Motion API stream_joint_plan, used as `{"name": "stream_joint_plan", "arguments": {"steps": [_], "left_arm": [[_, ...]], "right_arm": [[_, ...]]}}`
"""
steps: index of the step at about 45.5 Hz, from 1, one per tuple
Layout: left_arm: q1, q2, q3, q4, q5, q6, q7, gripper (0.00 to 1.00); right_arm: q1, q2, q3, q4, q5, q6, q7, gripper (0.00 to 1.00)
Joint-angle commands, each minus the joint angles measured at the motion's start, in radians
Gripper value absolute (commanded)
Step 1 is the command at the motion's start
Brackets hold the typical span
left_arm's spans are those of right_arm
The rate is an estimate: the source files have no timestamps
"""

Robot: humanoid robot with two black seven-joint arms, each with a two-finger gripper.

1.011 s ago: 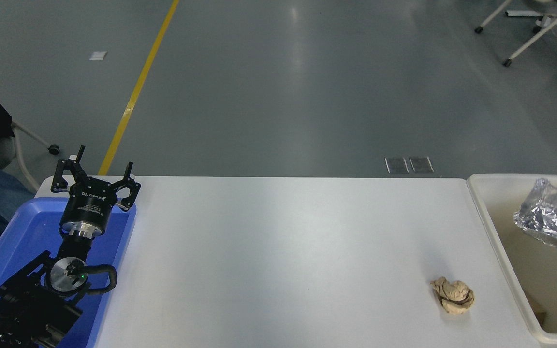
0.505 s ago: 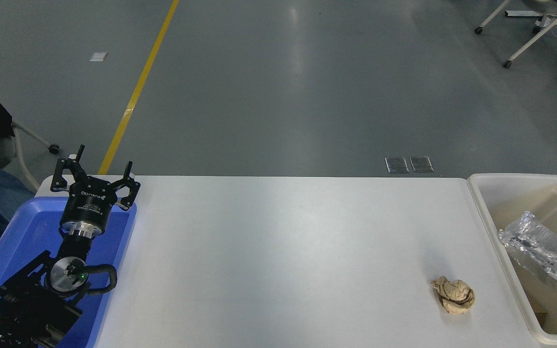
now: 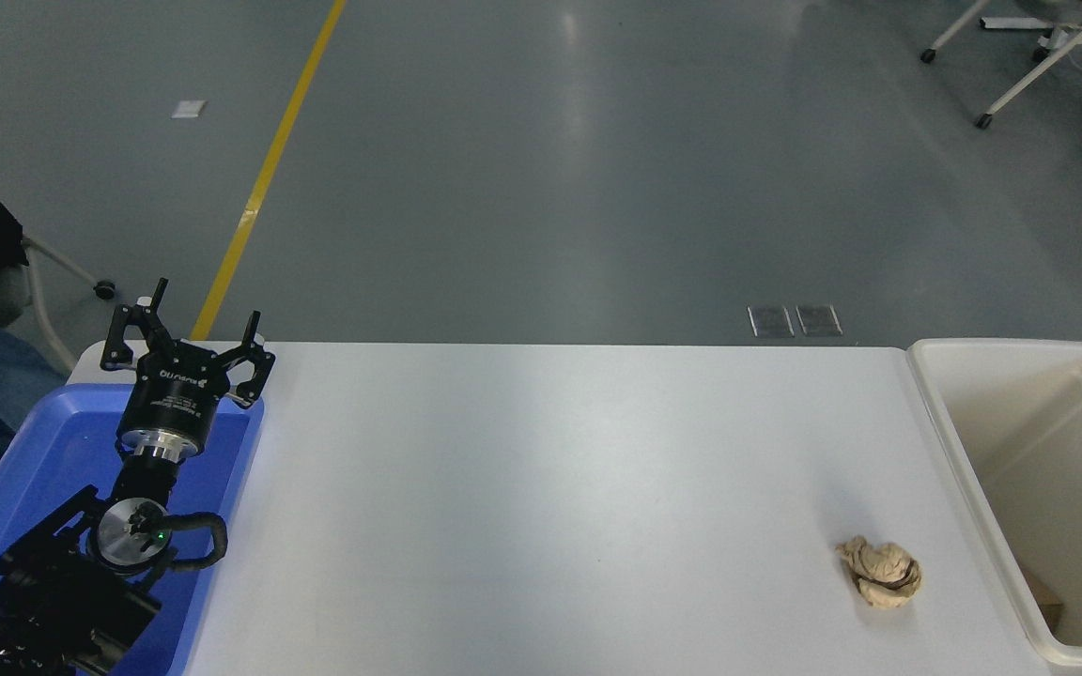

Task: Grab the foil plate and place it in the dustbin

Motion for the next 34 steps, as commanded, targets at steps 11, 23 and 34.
{"name": "stream_joint_plan", "arguments": {"steps": [11,23,34], "left_arm": [[0.003,0.000,0.000,0.001,-0.003,0.004,-0.003,1.00],[0.003,0.000,-0.001,0.001,-0.003,0.005,-0.003,1.00],[0.003,0.000,-0.001,0.001,-0.003,0.007,-0.004,1.00]], "right_arm": [[0.666,0.258,-0.284,0.469,0.304,0.409,-0.006,1.00],[0.771,0.377,-0.284,0.494,0.404,0.448,-0.006,1.00],[0.804,0.400,-0.292,0.493,0.412,0.448,-0.006,1.00]]}}
